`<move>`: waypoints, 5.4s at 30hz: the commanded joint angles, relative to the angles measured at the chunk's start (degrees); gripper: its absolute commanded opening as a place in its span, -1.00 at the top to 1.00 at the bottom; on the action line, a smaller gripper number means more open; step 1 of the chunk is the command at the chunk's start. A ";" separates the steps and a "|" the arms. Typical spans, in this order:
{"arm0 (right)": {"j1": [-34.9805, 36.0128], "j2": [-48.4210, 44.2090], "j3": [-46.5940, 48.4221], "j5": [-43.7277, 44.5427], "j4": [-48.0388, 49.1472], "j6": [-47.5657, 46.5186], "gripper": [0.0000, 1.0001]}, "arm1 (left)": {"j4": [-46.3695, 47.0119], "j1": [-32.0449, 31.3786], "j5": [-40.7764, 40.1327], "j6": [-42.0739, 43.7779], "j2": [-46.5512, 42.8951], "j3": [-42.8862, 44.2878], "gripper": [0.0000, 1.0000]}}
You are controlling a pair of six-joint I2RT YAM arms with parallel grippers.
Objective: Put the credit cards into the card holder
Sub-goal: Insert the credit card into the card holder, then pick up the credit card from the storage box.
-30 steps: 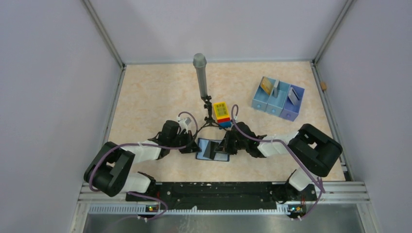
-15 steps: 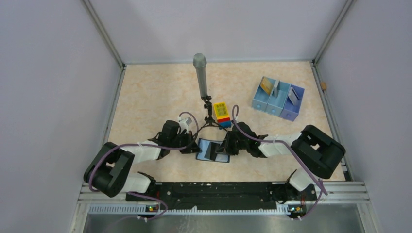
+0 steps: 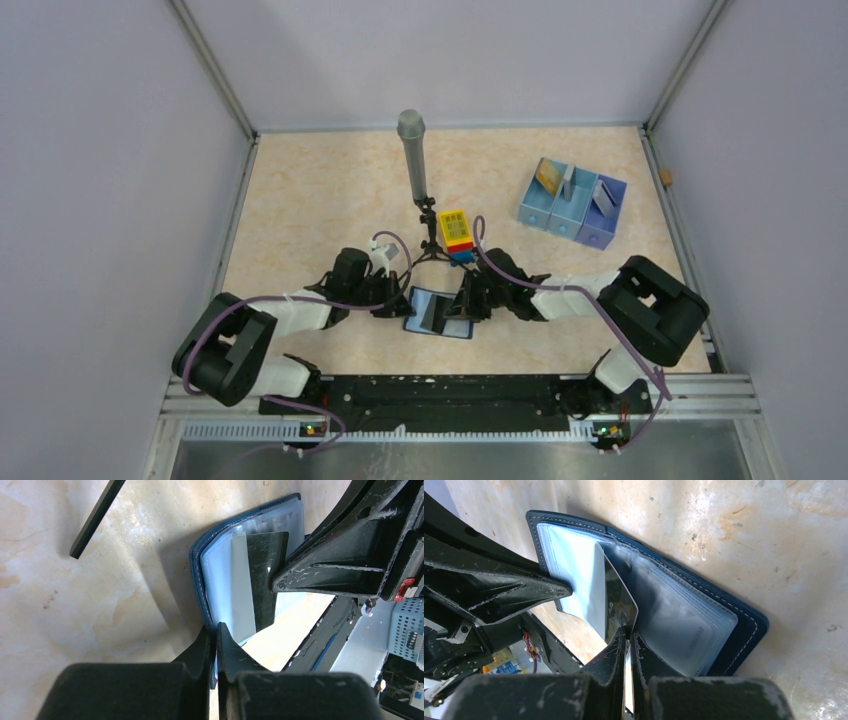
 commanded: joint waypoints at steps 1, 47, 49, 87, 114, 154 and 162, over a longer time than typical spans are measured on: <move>0.26 4.00 -2.39 0.65 -15.36 -5.12 1.00 | 1.64 0.22 1.26 2.23 -0.47 -0.01 1.00; 5.60 -2.39 2.39 9.44 -13.21 1.75 0.31 | 8.76 0.04 5.48 -4.32 5.04 -1.35 1.00; 5.94 -1.42 2.67 8.91 -10.45 2.27 0.35 | 8.74 0.07 5.58 -4.28 5.03 -1.36 0.95; 8.14 1.26 10.94 10.88 -5.99 7.68 0.65 | 7.07 0.05 6.68 -4.62 1.59 -1.48 0.42; 4.87 -18.05 16.96 33.51 -39.33 -8.44 -0.28 | -10.34 0.85 -13.59 -5.37 -17.07 -2.11 -0.82; -43.55 22.84 56.43 25.76 -28.24 -39.60 -0.39 | -44.20 18.59 -28.85 13.83 -28.11 27.43 -0.98; -43.65 21.82 58.28 22.69 -28.49 -38.73 -0.32 | -43.98 18.60 -28.19 13.75 -28.12 27.37 -0.97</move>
